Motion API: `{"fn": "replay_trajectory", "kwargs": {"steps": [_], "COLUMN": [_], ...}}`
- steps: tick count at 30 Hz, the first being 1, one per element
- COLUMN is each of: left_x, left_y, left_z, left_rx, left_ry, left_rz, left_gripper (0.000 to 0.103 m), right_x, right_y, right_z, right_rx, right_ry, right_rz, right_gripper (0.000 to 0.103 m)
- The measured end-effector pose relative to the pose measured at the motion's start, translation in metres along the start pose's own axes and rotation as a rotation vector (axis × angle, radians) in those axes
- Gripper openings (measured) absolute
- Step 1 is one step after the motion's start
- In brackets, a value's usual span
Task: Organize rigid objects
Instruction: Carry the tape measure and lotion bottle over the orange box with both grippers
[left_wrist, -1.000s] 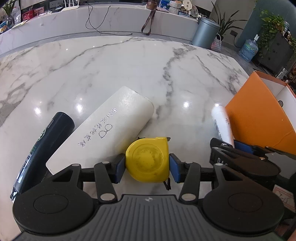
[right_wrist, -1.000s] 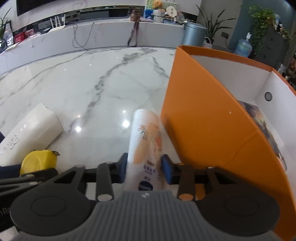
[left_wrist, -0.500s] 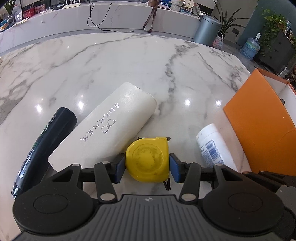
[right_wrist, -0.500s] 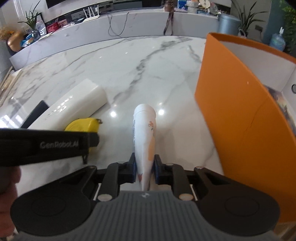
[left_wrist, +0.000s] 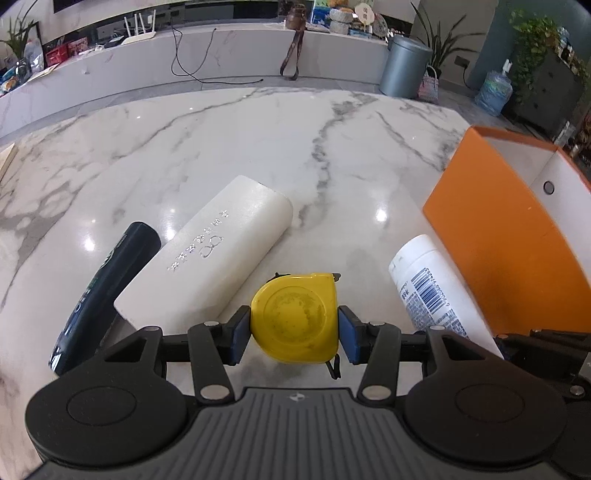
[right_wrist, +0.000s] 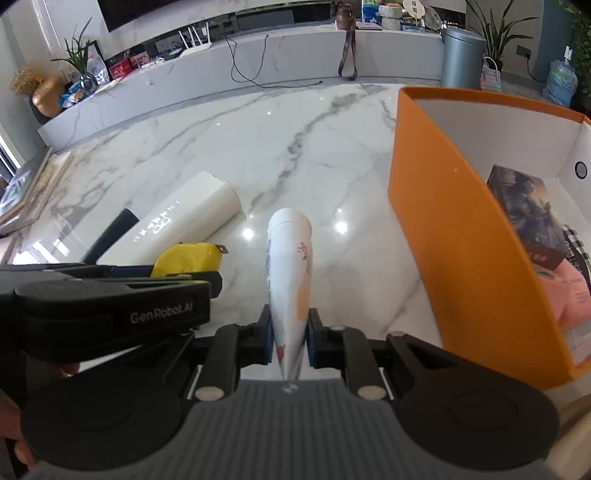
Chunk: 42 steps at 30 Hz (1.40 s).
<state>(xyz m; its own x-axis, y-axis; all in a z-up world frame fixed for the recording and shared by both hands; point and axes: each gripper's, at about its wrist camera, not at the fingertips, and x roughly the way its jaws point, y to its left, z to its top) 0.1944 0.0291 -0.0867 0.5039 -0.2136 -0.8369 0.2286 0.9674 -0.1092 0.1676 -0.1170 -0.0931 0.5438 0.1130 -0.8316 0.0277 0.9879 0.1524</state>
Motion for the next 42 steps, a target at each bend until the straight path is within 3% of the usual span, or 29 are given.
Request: {"fn": "replay_trajectory", "kwargs": {"steps": [7,22,33,42], "left_x": [-0.028,-0.101,-0.090,-0.062], "left_y": [0.003,-0.058,-0.136,-0.197], "left_z": [-0.001,0.021,0.033,0.053], "left_rx": [-0.074,-0.018,0.081,0.200], "left_ry": [-0.022,-0.160,-0.153,-0.139], "left_rz": [-0.006,-0.024,-0.133,-0.175], "left_gripper": [0.056,0.056,0.056,0.056], "right_x": [-0.034,-0.122,-0.157,-0.152], "right_y": [-0.006,-0.045,-0.113,-0.174], "right_z": [-0.002,0.009,0.014,0.024], "right_rx": [-0.006,-0.029,-0.028,-0.006], "right_ry": [-0.045,-0.177,-0.203,-0.197], "right_rz": [0.035,0.120,0.059,-0.013], "right_gripper": [0.016,0.016,0.016,0.016]}}
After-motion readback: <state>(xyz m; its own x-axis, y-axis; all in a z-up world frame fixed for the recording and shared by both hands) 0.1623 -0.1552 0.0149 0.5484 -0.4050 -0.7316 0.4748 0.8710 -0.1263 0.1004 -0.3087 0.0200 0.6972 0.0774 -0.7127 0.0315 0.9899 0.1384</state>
